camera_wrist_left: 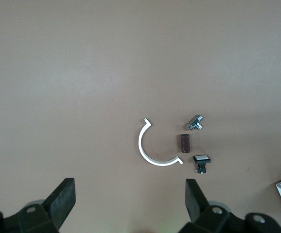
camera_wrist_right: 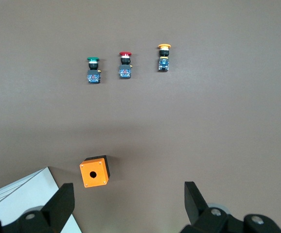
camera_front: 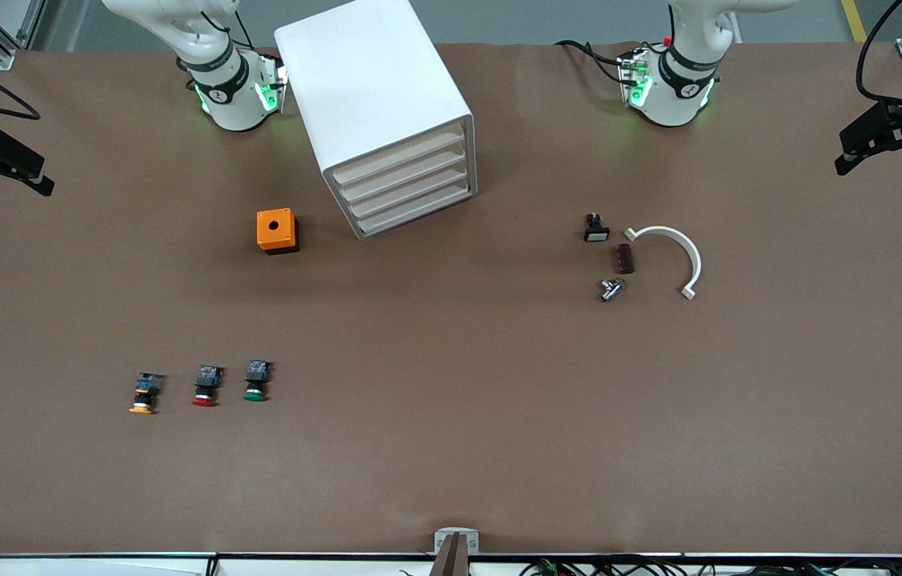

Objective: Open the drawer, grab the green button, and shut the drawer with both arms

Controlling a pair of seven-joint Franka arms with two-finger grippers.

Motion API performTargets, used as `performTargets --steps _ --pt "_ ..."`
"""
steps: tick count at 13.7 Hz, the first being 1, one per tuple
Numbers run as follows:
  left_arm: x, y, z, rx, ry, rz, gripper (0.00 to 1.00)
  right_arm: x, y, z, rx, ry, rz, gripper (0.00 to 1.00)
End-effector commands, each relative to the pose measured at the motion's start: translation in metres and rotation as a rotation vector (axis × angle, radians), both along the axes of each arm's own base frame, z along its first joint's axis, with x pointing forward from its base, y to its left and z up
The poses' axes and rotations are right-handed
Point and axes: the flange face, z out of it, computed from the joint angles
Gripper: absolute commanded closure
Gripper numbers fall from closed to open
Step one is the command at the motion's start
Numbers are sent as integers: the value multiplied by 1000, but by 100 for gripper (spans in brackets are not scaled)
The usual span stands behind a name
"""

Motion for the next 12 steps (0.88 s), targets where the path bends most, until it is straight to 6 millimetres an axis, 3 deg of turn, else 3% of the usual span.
performTargets --steps 1,12 --pt "5 2 -1 -13 17 27 1 -9 -1 2 -14 -1 18 0" --pt "6 2 -2 -7 17 28 1 -10 1 1 -13 11 14 0"
